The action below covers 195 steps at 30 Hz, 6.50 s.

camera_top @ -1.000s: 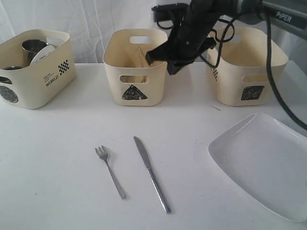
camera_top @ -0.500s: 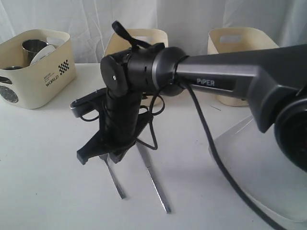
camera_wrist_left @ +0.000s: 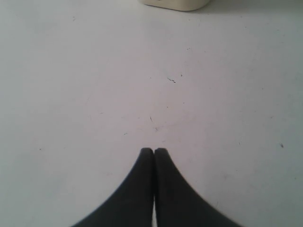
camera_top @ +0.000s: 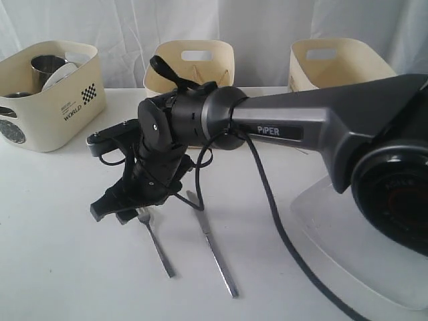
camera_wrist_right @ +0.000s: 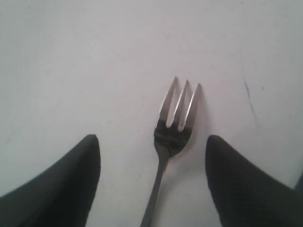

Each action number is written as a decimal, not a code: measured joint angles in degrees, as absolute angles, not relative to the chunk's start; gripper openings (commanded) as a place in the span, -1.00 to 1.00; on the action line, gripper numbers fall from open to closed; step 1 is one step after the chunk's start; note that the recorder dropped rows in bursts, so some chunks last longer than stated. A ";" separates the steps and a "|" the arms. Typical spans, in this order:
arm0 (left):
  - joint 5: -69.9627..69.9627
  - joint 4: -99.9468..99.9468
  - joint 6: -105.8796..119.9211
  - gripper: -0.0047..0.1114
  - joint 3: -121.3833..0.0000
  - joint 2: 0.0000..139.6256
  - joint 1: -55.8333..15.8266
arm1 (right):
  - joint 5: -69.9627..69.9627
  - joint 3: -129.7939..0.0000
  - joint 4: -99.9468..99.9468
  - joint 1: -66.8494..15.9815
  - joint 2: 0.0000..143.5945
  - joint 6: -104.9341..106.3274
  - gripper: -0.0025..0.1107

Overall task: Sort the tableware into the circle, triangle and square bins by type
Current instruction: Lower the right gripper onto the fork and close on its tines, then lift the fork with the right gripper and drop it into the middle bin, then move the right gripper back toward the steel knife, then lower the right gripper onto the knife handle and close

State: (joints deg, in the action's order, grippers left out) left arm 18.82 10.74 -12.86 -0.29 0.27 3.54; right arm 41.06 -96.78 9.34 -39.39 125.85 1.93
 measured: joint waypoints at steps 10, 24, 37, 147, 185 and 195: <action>18.82 10.74 -12.86 -0.92 -0.29 0.27 3.54 | 36.72 -96.78 8.61 -39.39 129.92 1.00 -0.02; 18.82 10.74 -12.86 -0.92 -0.29 0.27 3.54 | 38.47 -96.99 6.49 -39.39 130.16 0.00 -0.96; 18.82 10.74 -12.86 -0.92 -0.29 0.27 3.54 | 44.37 -99.79 5.89 -39.39 125.95 4.19 -0.96; 18.82 10.74 -12.86 -0.92 -0.29 0.27 3.54 | 49.33 -112.37 32.26 -6.95 120.04 33.63 -0.96; 18.82 10.74 -12.86 -0.92 -0.29 0.27 3.54 | 43.62 -71.07 7.65 -33.39 105.00 0.00 -0.35; 18.82 10.74 -12.86 -0.92 -0.29 0.27 3.54 | 48.40 -78.05 9.69 -33.64 117.86 -1.51 0.00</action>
